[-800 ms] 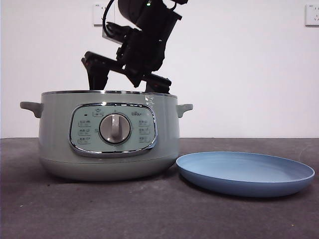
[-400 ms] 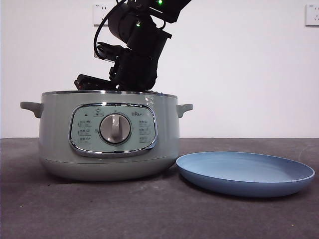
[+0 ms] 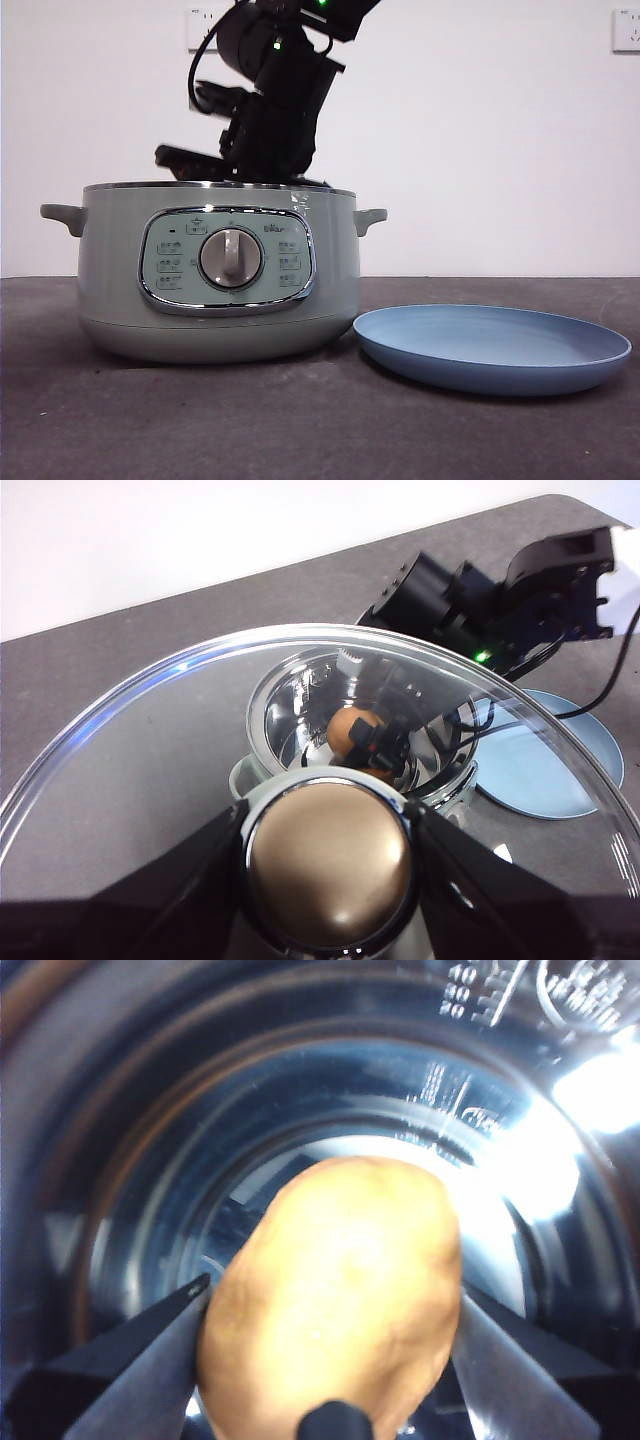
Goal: Take the potato out from the steamer,put the potato on the plate,close the lid
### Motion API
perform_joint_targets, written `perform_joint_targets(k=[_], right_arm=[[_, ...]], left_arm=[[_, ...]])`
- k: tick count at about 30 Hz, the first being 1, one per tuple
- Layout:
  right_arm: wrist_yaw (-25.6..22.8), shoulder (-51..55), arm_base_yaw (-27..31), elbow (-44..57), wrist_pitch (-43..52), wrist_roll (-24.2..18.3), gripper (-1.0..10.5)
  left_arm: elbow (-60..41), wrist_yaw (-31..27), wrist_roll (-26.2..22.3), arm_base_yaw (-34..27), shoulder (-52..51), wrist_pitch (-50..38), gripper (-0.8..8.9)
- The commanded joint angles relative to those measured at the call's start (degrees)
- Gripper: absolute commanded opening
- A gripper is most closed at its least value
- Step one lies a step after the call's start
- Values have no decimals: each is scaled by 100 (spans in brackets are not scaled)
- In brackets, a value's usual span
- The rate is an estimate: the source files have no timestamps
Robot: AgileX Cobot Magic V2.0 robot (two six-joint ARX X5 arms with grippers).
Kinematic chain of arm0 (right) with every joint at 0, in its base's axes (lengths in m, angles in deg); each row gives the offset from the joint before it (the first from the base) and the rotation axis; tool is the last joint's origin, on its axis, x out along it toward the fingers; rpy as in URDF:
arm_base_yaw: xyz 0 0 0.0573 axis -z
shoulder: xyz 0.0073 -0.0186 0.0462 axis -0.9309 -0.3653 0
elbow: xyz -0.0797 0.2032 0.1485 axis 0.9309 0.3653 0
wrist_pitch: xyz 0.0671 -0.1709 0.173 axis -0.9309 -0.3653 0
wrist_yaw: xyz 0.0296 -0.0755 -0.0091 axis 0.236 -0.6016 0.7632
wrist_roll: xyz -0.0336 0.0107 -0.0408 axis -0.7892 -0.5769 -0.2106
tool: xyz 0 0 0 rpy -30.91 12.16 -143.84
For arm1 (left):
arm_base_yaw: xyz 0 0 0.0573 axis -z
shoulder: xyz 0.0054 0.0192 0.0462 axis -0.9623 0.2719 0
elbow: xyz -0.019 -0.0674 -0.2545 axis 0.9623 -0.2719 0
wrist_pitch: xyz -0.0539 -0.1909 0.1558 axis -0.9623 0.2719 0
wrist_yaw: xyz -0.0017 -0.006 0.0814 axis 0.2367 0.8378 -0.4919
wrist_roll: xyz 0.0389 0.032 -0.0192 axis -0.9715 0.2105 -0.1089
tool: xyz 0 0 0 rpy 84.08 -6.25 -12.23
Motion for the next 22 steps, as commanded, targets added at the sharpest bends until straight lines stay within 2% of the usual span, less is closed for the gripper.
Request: perform_joint_targets(k=[1, 7, 11, 14, 18, 22], right_arm=[[-17, 505, -13, -24, 26, -33, -11], [-76, 1517, 59, -24, -424, -72, -12], [-579, 2168, 140, -24, -979, -205, -12], [-752, 2588, 249, -22, -1550, -293, -12], [-765, 2959, 461, -2, -2223, -365, -13], [-758, 3215, 726, 387, -2330, -372, -13]], left_arm=[[81, 20, -9, -13, -50, -240, -9], [81, 28, -13, -13, -33, -280, -9], [81, 48, -22, -11, -33, -409, -9], [81, 57, -22, -13, -33, -466, -9], [81, 302, -24, -11, -9, -472, -9], [81, 356, -31, -11, 94, -490, -9]])
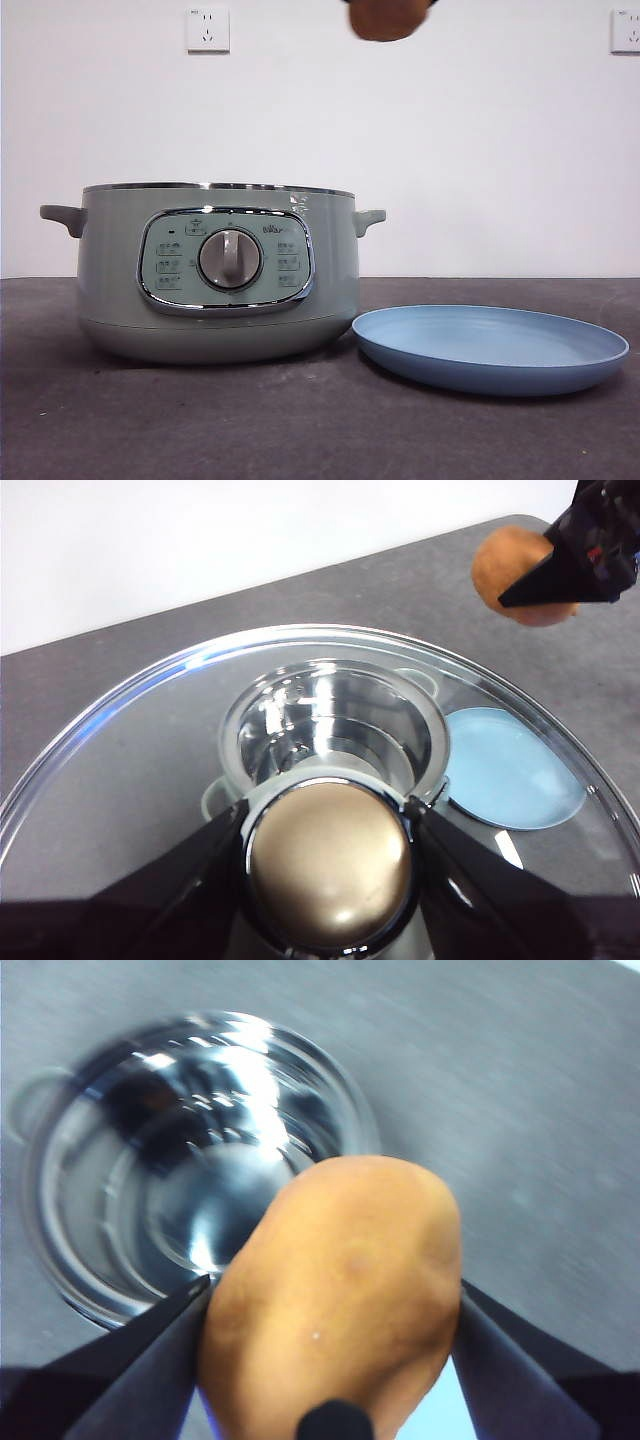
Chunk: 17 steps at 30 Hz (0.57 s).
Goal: Take the potato out from the steamer,put the potato on the plate,close the lid
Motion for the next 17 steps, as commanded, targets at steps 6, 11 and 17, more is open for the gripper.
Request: perform_joint_targets(k=[6, 11, 17], right_arm=[[28, 398, 400, 1740, 671, 9, -13], [57, 483, 555, 3064, 1537, 129, -13], [328, 476, 688, 4470, 2924, 337, -13]], left_arm=[[81, 46, -72, -11, 146, -286, -9], [81, 170, -76, -11, 269, -308, -9], [81, 170, -136, -11, 417, -308, -9]])
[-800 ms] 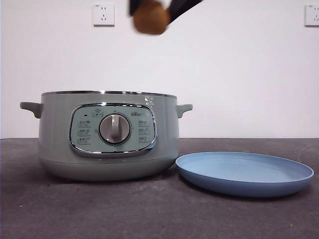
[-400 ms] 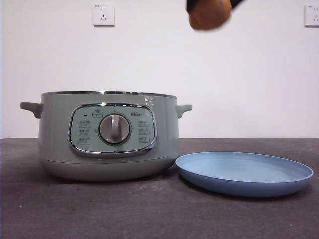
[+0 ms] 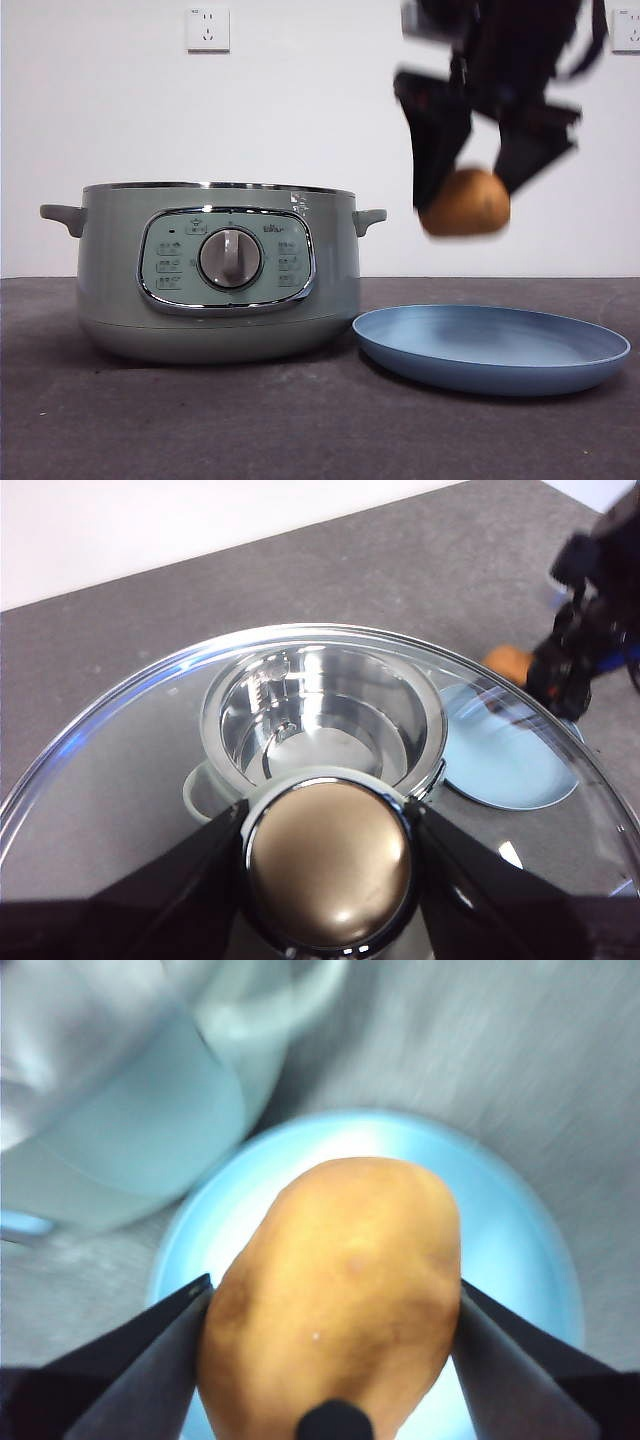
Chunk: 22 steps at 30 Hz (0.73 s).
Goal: Take the potato out from the steamer,put the potato on the plate,close the lid
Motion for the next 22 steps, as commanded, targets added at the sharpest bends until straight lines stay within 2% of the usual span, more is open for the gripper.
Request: perform_joint_targets(k=[1, 4, 10, 13, 17, 20, 22], right_arm=[[22, -39, 59, 658, 682, 136, -12], [20, -50, 146, 1086, 1185, 7, -12], [52, -229, 361, 1606, 1797, 9, -12], [286, -275, 446, 1681, 1878, 11, -12], [315, -284, 501, 1681, 1867, 17, 17], [319, -284, 566, 1681, 1768, 85, 192], [317, -289, 599, 1681, 1703, 103, 418]], left_arm=[[81, 28, -85, -11, 33, -304, -9], [81, 28, -98, -11, 109, -334, -9], [81, 57, -127, -11, 350, -586, -9], [81, 264, -127, -11, 479, -730, -9], [81, 328, -136, -7, 693, -942, -9], [81, 337, -227, -7, 909, -1110, -9], [81, 350, -264, -2, 1071, -1231, -9]])
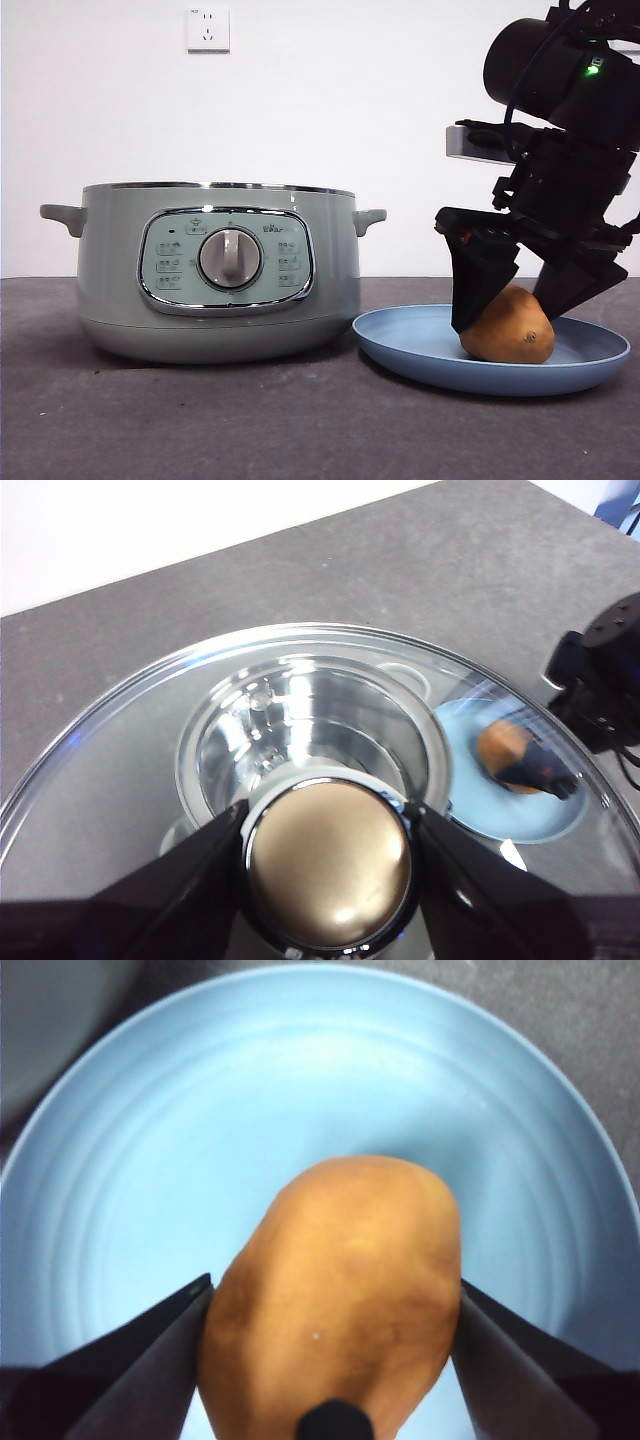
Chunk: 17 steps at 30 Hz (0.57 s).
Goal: Take the potato out from the steamer,put the potato on the plate,close the lid
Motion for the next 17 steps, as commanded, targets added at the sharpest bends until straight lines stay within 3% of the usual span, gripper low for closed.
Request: perform_joint_targets(k=[1, 2, 4, 17], right_arm=[[0, -35, 39, 46, -76, 61, 516], [-2, -35, 39, 46, -94, 61, 606], [-15, -35, 44, 46, -83, 59, 664], [-39, 586, 70, -13, -105, 81, 662]], left_arm=[[81, 61, -127, 0, 146, -389, -9], [81, 140, -138, 0, 225, -455, -9], [81, 203, -142, 0, 380, -597, -9], [81, 457, -293, 92, 1451, -1357, -9]])
